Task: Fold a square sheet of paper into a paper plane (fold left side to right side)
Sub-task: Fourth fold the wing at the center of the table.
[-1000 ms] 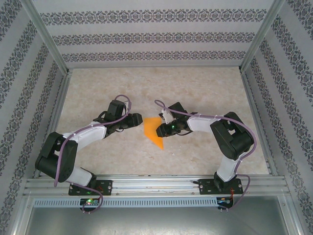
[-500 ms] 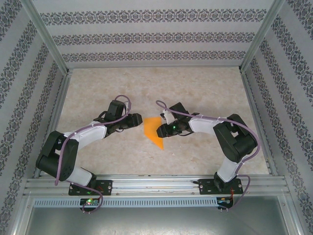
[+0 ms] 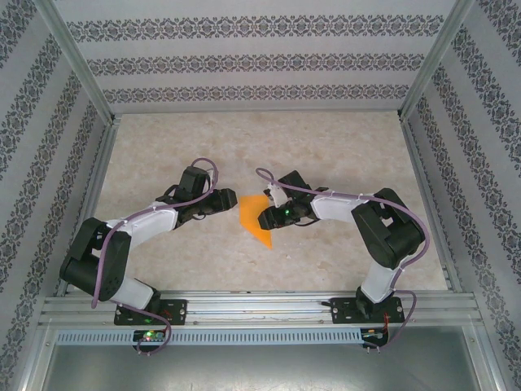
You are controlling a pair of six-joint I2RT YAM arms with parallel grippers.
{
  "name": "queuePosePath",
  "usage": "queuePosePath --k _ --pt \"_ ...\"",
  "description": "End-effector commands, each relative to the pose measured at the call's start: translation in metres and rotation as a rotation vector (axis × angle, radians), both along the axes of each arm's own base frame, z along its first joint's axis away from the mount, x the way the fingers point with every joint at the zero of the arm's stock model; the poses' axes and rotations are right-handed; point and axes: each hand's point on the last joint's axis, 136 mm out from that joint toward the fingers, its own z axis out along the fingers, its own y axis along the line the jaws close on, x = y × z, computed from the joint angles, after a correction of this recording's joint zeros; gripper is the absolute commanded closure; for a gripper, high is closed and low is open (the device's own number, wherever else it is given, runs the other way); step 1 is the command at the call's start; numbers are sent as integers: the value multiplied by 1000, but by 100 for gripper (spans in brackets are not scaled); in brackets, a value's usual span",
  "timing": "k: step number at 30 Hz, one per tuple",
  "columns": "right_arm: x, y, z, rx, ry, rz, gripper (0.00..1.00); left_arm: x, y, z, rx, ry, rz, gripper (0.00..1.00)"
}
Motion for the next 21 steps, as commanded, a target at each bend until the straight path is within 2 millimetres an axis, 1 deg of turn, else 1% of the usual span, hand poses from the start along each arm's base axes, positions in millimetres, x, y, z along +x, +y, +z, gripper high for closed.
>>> queuePosePath --k 1,7,13,16,21 --pt "2 2 2 -19 -21 3 53 7 1 3 -14 -14 8 46" --pt "7 -2 9 -32 -58 -17 50 7 1 2 -14 -11 9 46" --pt "6 1 8 -29 -54 -10 49 6 0 -1 -19 0 6 46" --pt "5 1 6 -32 -47 -10 49 3 -3 -6 -34 32 -2 47" --pt "0 -1 -3 -47 -17 -6 55 -6 -9 -23 -72 117 -14 48"
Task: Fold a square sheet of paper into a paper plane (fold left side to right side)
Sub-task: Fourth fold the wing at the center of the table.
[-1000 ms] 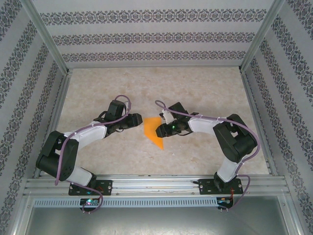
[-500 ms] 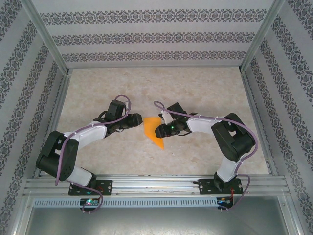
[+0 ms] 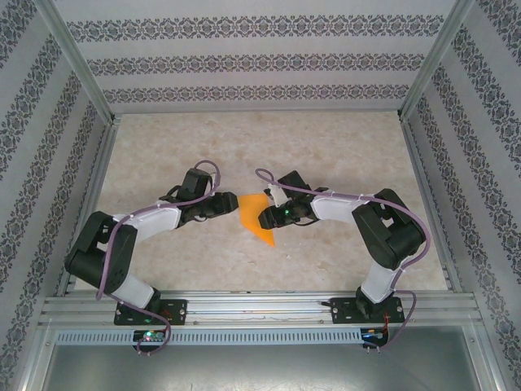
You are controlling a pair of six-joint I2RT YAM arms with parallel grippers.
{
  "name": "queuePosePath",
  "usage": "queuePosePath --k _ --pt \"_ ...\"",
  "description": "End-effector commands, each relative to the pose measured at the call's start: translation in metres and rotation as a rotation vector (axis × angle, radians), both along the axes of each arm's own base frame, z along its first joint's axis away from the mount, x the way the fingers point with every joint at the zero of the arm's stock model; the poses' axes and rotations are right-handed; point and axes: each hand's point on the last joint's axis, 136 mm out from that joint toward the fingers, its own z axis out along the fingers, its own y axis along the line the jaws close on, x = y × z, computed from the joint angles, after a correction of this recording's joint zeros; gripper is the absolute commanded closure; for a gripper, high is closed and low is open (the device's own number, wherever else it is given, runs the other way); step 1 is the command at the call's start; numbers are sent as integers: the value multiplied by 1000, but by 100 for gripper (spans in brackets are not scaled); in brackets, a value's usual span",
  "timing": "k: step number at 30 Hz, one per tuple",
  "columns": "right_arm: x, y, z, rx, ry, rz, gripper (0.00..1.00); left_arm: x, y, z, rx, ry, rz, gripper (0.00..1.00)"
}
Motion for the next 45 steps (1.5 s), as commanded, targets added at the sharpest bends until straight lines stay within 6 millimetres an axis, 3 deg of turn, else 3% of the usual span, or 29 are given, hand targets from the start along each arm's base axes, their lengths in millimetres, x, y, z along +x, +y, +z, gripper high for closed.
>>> queuePosePath --k 1,11,19,33,38,45 --pt "-4 2 -4 -18 16 8 55 -2 -6 -5 -63 51 0 48" --pt "-7 -1 -8 -26 28 4 56 -14 -41 -29 -176 173 -69 57" --pt "-8 -2 -9 -29 30 3 57 -14 -48 -35 -186 189 -81 66" --pt "-6 -1 -2 -19 18 -2 56 -7 -46 -20 -172 138 -72 81" --pt "-1 0 9 -2 -11 -10 54 -5 -45 -14 -169 126 -72 87" --pt "7 -11 42 -24 -128 -46 45 -1 -50 4 -207 107 -72 94"
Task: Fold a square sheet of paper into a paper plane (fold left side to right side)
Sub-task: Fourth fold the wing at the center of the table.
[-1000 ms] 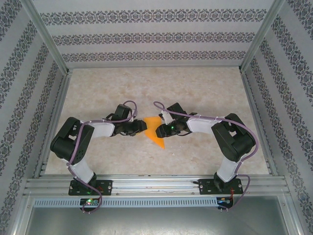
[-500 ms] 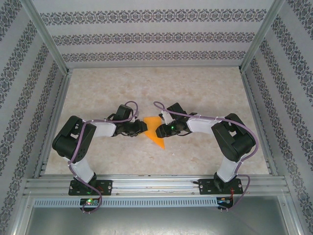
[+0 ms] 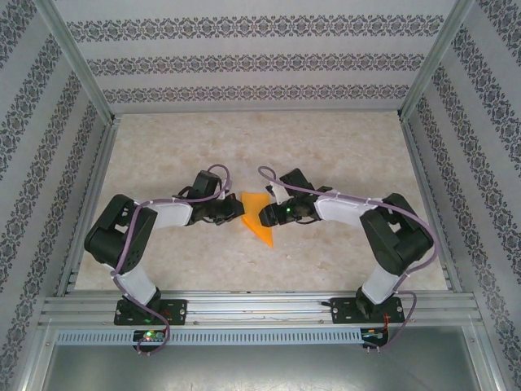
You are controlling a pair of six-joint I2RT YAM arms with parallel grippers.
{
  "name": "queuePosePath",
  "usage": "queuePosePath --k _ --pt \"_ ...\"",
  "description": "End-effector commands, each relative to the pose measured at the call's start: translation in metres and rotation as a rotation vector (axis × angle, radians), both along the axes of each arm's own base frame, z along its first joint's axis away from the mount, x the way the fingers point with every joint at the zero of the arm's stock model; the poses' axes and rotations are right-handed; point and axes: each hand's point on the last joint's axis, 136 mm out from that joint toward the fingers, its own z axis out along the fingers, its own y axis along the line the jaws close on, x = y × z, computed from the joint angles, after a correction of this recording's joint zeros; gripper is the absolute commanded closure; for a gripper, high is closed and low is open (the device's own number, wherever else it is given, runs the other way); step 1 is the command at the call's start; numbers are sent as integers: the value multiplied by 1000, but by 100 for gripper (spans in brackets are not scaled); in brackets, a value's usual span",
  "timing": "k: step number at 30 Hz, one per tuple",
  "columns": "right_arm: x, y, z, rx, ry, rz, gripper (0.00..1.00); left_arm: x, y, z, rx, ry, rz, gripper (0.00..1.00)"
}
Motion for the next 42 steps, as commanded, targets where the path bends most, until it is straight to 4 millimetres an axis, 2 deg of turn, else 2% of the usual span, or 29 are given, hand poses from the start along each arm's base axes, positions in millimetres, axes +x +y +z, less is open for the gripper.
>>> queuePosePath --k 1,6,10,15,19,34,42 --pt "-1 -10 21 -41 -77 -23 44 5 -9 25 -38 -38 -8 94" --pt "-21 -15 27 -209 -185 0 43 5 -12 33 -59 -28 2 94" --pt "-42 -3 22 -334 -272 31 45 5 -11 34 -56 -8 21 94" --pt "-60 14 4 -454 -344 62 47 4 -11 34 -57 22 43 93" --pt "-58 19 -4 -508 -372 48 50 4 -12 34 -50 25 45 93" --pt "-42 35 -12 -538 -408 62 55 1 -15 35 -51 31 34 93" --pt "-38 36 -18 -561 -399 65 68 -1 -17 35 -54 31 30 93"
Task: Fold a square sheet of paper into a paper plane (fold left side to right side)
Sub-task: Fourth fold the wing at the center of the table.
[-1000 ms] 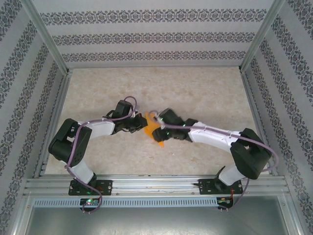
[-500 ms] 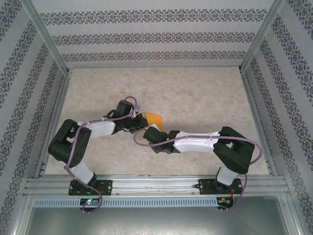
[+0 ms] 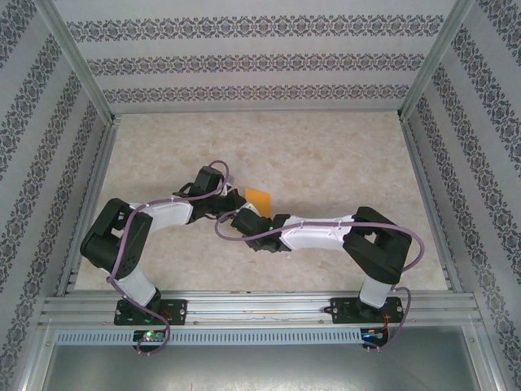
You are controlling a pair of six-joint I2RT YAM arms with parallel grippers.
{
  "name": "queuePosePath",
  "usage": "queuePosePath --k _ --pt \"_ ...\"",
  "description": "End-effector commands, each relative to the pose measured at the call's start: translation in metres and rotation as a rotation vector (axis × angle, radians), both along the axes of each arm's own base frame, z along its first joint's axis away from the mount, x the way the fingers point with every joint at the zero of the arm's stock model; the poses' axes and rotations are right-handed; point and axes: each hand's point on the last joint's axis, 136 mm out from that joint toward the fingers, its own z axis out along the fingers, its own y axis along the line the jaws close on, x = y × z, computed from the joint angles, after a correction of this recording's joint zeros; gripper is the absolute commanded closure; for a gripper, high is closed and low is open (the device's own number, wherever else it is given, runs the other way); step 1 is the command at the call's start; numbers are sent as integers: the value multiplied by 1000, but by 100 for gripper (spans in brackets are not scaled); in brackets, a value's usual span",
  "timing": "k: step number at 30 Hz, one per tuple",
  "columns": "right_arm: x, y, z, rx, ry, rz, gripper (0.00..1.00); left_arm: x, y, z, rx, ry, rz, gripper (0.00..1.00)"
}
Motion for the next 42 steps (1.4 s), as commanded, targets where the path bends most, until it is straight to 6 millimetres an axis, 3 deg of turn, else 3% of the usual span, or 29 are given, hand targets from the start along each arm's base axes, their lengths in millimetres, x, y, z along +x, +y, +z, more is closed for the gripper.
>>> queuePosePath --k 1,13,19,25,27,34,37,42 --pt "6 -2 -1 -30 -15 -12 70 0 -6 14 -13 -13 -2 93" --pt "6 -18 -6 -53 -5 -49 99 1 -2 24 -1 -52 5 88" --pt "7 -22 -2 -27 -3 -63 100 2 -1 30 -5 -65 6 87" --pt "8 -20 6 77 29 -66 100 3 4 36 1 -77 9 77" --pt "6 -18 7 127 62 -56 100 5 10 42 8 -93 19 67" --pt "3 -15 10 324 178 -60 100 12 40 62 3 -148 84 61" --pt "7 -15 17 435 206 -79 100 10 47 61 14 -146 84 61" --pt "11 -20 21 555 273 -103 100 6 39 50 -29 -98 50 61"
